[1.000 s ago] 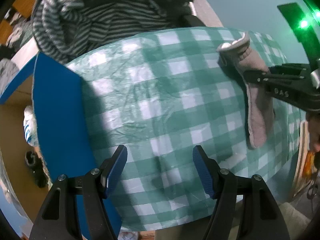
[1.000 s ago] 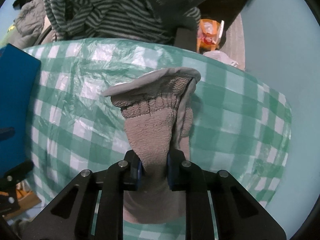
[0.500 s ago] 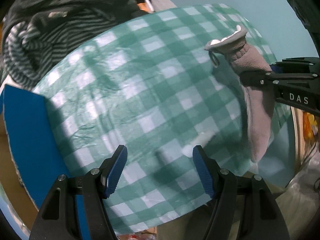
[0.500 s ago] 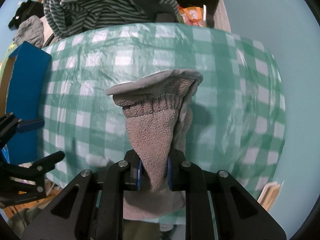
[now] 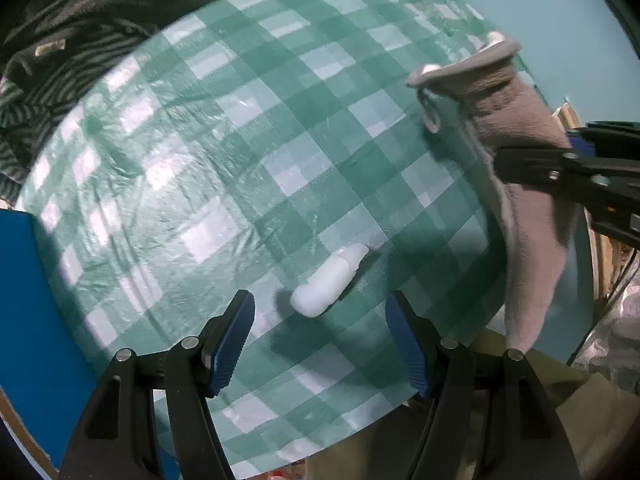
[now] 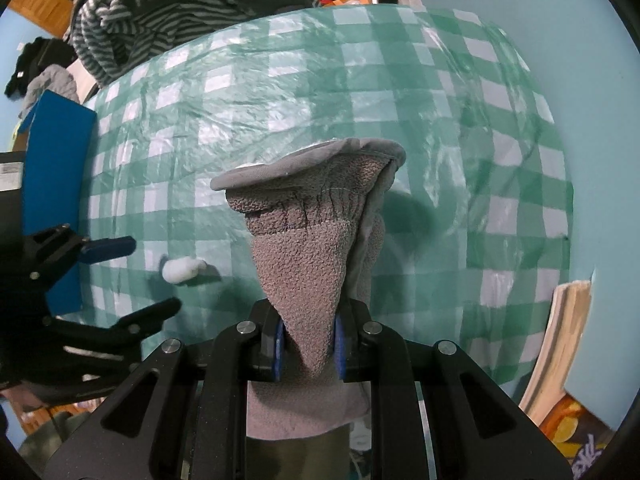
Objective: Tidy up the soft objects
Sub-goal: 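Grasp the small white item with the left tool while the right tool holds the slipper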
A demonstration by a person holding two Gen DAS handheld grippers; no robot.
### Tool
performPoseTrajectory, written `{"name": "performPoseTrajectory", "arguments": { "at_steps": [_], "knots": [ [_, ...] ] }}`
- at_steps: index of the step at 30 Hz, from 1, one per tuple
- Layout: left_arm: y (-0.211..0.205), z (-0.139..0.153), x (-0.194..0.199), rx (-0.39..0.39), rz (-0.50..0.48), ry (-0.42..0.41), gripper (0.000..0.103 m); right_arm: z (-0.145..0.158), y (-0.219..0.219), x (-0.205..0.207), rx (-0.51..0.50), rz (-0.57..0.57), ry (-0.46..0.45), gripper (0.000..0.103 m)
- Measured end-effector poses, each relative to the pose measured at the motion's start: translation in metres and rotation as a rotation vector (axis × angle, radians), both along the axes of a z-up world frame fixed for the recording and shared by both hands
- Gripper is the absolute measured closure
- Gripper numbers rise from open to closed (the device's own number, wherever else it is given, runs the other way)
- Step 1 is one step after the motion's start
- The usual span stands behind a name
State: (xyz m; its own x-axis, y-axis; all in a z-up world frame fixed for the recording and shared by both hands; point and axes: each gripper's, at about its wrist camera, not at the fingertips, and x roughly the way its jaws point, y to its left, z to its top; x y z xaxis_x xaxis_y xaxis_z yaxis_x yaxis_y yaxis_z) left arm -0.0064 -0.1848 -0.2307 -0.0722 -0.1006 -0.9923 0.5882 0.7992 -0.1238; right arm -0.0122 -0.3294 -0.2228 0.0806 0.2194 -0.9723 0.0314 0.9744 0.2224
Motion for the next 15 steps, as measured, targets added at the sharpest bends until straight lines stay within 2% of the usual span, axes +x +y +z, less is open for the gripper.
{"name": "performPoseTrajectory", "arguments": {
  "at_steps": [7,10,14,15],
  "knots": [
    [-0.013,-0.015,0.002,0.012,0.016,-0.009,0.035,0.000,-0.002,-0.006,0.011,-0.001,-0.007,0.087],
    [-0.018,-0.019,0.006,0.015,0.031,0.001,0.052,0.001,-0.003,-0.006,0.012,0.007,-0.008,0.086],
    [-0.021,-0.020,0.001,0.021,0.034,-0.022,0.070,0.002,-0.001,-0.005,0.014,0.026,-0.012,0.086],
    [-0.020,-0.020,0.003,0.017,0.038,-0.020,0.072,0.003,-0.001,-0.005,0.014,0.032,-0.013,0.086]
  ]
}}
